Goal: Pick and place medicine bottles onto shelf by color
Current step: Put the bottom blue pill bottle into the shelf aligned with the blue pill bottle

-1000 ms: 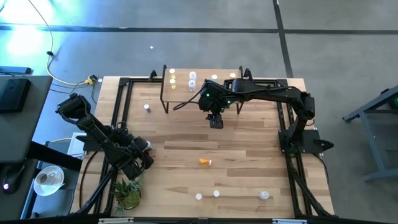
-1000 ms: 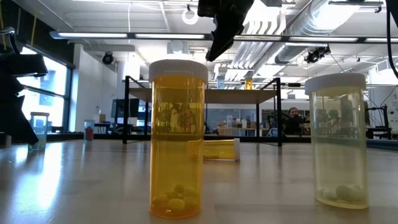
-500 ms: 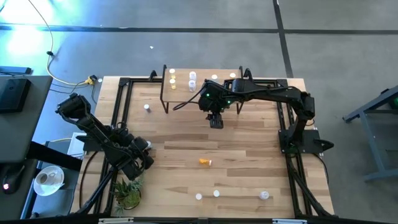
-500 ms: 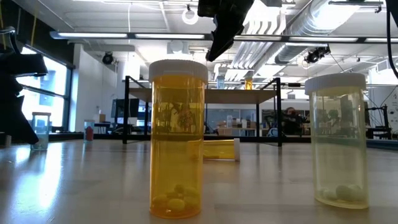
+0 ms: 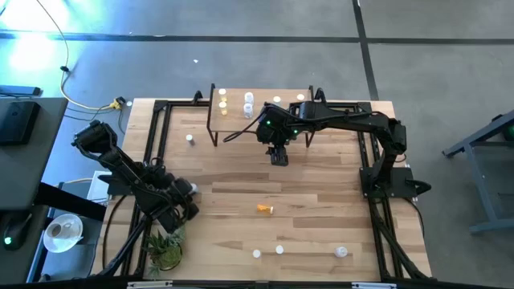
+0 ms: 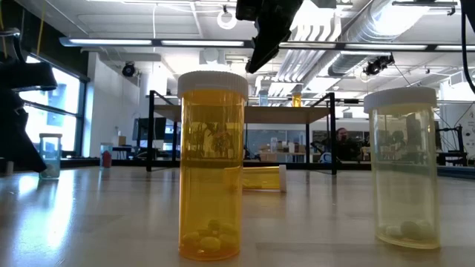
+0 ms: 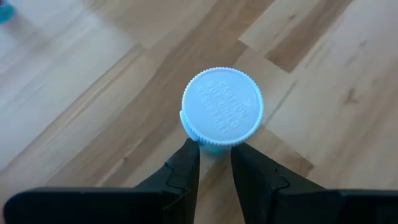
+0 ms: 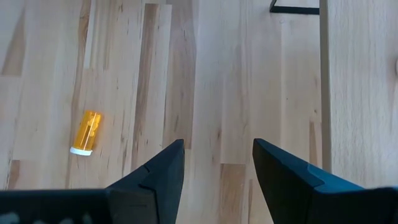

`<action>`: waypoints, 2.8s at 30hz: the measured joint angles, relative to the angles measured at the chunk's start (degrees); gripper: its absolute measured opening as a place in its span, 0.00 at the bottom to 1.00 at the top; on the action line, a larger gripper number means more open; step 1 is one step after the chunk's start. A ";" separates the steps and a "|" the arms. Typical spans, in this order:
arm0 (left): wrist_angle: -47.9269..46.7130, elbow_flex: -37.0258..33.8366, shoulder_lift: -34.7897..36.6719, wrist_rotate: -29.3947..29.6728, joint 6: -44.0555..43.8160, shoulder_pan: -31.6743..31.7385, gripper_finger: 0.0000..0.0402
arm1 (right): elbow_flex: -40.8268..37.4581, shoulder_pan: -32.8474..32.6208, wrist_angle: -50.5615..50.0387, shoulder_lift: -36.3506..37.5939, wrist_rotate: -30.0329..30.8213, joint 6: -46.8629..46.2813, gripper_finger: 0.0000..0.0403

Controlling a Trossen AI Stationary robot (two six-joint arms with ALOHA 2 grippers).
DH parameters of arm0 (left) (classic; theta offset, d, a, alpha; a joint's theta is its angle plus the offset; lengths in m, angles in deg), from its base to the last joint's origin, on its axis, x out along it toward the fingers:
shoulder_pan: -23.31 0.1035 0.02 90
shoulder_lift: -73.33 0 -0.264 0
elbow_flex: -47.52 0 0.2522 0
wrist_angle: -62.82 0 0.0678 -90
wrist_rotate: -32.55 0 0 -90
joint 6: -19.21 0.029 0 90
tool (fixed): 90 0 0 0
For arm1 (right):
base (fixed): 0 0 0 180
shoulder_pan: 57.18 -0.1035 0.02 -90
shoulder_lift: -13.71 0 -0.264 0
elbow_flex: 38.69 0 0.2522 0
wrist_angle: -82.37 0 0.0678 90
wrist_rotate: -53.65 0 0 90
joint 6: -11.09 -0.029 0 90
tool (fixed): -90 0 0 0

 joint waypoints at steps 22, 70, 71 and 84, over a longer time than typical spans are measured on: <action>5.57 0.01 5.98 1.18 13.88 3.59 0.14 | 0.00 -0.05 0.02 0.00 -0.04 -2.37 0.45; 8.51 8.36 2.40 -24.87 44.64 33.20 0.59 | 0.00 -0.06 -0.70 0.00 -0.02 -2.22 0.45; 8.97 8.37 1.81 -24.87 44.66 33.20 0.59 | 0.00 -0.07 -0.77 0.00 -0.02 -2.22 0.45; 10.04 8.36 -2.27 -25.92 44.67 33.20 0.54 | -0.02 -0.07 -1.29 0.00 -0.01 -2.22 0.45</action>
